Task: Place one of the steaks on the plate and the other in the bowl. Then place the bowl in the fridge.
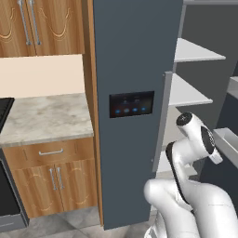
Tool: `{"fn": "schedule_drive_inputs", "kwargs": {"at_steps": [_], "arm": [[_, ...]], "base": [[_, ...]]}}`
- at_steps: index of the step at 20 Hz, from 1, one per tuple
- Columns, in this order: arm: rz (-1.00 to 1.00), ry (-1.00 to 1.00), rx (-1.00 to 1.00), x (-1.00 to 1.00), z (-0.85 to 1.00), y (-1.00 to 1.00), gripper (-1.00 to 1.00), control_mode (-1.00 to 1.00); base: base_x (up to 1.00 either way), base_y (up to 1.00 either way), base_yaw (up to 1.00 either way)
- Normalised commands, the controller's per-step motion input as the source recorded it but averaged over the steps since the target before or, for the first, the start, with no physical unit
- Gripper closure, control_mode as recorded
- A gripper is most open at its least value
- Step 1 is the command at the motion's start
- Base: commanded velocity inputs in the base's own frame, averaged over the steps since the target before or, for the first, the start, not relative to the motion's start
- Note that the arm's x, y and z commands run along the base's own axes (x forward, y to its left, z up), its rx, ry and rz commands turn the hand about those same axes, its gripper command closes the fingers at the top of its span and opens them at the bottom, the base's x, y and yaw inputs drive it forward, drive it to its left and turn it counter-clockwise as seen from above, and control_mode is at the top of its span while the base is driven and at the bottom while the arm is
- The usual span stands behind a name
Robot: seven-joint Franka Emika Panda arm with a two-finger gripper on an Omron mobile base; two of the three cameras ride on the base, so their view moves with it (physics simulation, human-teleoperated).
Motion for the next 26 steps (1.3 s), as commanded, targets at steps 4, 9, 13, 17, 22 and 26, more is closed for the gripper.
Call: {"fn": "schedule_drive_inputs", "kwargs": {"at_steps": [4,9,13,17,22,26], "arm": [[0.04,0.0,0.26,0.01,0.02,0.77,1.0,-1.0],[0.38,0.31,0.02,-0.09,0.03,0.54,1.0,-1.0],[0.57,0.35,0.0,-0.17,0.01,0.35,1.0,-1.0],[0.66,0.36,0.01,-0.3,0.01,0.06,1.0,-1.0],[0.72,0.27,0.09,-0.24,0.0,0.08,1.0,-1.0],[0.64,0.06,0.19,-0.16,0.06,0.32,1.0,-1.0]], "base": [[0.0,0.0,0.0],[0.0,0.0,0.0],[0.0,0.0,0.0],[0.0,0.0,0.0],[0.0,0.0,0.0],[0.0,0.0,0.0]]}}
